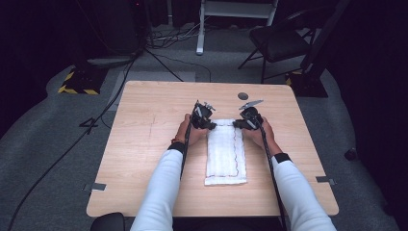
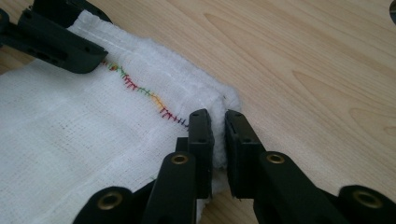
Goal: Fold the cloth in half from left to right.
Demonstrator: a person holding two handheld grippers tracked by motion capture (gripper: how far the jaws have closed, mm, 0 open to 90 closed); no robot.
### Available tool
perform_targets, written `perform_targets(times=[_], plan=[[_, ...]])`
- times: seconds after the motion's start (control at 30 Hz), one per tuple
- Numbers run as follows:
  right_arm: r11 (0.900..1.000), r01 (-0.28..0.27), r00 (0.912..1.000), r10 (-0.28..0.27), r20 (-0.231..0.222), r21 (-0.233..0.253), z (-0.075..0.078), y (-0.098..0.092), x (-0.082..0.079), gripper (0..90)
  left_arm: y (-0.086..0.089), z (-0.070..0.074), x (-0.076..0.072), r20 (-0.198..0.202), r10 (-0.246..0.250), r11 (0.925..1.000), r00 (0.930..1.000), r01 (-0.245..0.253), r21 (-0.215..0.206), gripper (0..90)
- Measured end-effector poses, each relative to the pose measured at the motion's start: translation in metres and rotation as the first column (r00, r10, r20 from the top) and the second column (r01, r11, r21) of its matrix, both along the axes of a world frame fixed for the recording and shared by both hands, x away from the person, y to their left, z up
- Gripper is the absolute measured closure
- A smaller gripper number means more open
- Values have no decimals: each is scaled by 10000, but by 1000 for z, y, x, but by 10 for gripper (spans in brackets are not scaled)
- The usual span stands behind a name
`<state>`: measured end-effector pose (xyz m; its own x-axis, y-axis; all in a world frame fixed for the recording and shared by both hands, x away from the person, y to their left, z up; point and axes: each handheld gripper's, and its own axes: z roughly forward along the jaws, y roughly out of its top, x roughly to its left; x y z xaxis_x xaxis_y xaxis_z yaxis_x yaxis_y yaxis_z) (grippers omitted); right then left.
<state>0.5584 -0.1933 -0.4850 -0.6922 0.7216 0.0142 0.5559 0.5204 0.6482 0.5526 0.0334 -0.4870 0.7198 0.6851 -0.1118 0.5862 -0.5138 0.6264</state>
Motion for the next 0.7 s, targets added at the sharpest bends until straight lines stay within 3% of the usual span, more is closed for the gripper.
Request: perform_targets(times=[0.17, 0.47, 0.7], plan=[[9997, -66, 9999, 69, 137, -240, 1, 2, -1, 846, -3, 2, -1, 3, -183, 9997, 9998, 183, 165, 793], [9997, -130, 9984, 142, 538, -221, 6, 4, -4, 855, -4, 4, 0, 232, -216, 9981, 9995, 202, 585, 808], [9998, -158, 9956, 170, 919, -131, 12, 6, -10, 858, -2, 10, -4, 528, -70, 9982, 9986, 38, 594, 809]])
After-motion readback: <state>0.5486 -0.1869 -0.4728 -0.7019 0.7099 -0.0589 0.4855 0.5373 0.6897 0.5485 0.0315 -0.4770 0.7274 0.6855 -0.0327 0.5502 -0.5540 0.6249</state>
